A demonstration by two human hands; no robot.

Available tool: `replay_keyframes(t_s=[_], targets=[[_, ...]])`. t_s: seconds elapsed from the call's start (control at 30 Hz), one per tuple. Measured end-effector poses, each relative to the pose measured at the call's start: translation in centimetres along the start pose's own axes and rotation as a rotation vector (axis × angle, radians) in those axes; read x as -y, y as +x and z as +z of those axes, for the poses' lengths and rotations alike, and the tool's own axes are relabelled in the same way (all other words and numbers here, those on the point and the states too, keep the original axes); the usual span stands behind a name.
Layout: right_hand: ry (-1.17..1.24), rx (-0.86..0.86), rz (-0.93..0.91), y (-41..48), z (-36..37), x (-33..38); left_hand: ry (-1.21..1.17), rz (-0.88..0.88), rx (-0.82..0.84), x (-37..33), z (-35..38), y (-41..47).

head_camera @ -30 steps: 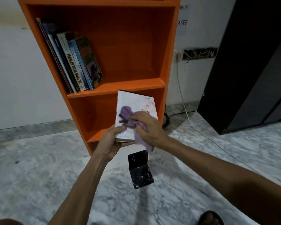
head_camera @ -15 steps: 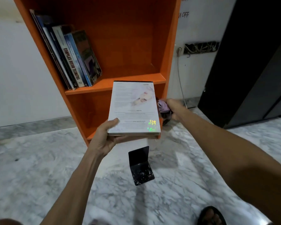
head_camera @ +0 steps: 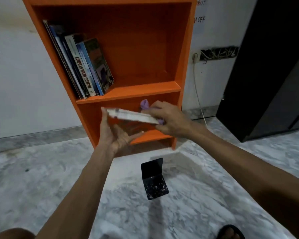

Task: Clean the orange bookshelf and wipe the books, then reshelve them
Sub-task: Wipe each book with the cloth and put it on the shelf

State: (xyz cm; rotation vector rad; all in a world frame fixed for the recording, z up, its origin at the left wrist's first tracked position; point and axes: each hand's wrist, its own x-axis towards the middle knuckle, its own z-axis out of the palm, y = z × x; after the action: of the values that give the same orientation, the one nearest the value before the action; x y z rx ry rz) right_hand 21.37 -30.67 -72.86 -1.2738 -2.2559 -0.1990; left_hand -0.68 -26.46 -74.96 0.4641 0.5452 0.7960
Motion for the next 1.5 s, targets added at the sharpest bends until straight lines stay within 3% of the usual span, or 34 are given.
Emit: replay_keyframes(t_s=[0.1,0.2,0.27,0.33,0.4,0.53,0.67,0.8,0.87,0.9,1.0,1.07,1.13,1.23,1.37,1.5], targets=[[-0.171,0.096,-0.178,-0.6,0.0,0.6,-0.057,0.016,-0.025,-0.3,-0.3,-1.0],[-0.140,0.180,-0.140,-1.2,0.5,0.1,-0.022,0.075,-0.074,0.8,-0.5,-1.6],[0.140,0.141,0.022,-1.3,0.0,0.1,0.010,0.116,-0.085,1.5,-0.4,-1.7],[0.445,-0.035,0.232,-0.8,-1.0,1.4,0.044,0.137,-0.107,1.9,-0.3,-1.4],[0.581,-0.151,0.343,0.1,-0.8,4.2,0.041,0.147,-0.105,2.3,0.5,-1.0],[0.386,0.023,0.209,1.3,2.6,8.3,0.102,0.187,-0.152,3.1,1.0,-0.1],[0.435,0.058,0.342,1.3,2.0,4.6,0.194,0.159,-0.193,2.7,0.1,-1.0],[0.067,0.174,0.733,0.3,2.2,-2.1,0.376,0.101,-0.265,3.0,0.4,-1.5],[0.087,0.072,0.953,0.3,2.0,-3.1,0.409,0.109,-0.273,3.4,0.9,-1.4],[0.147,-0.017,0.961,0.7,1.7,-2.5,0.430,0.112,-0.265,3.6,1.0,-1.2],[0.465,-0.214,0.712,2.5,1.3,2.5,0.449,0.103,-0.235,4.0,1.7,-0.5],[0.462,-0.135,0.459,3.1,2.2,5.6,0.449,0.119,-0.197,4.1,2.0,-0.3],[0.322,-0.020,0.337,2.8,3.5,5.7,0.401,0.146,-0.172,4.2,1.7,-0.4],[0.284,0.021,0.406,1.9,2.6,2.4,0.300,0.138,-0.179,4.0,1.0,-0.8],[0.133,0.042,0.698,0.0,2.7,-2.4,0.358,0.139,-0.211,4.1,0.8,-1.1],[0.312,-0.032,0.663,1.0,3.1,0.3,0.420,0.145,-0.243,4.2,1.8,-0.3]])
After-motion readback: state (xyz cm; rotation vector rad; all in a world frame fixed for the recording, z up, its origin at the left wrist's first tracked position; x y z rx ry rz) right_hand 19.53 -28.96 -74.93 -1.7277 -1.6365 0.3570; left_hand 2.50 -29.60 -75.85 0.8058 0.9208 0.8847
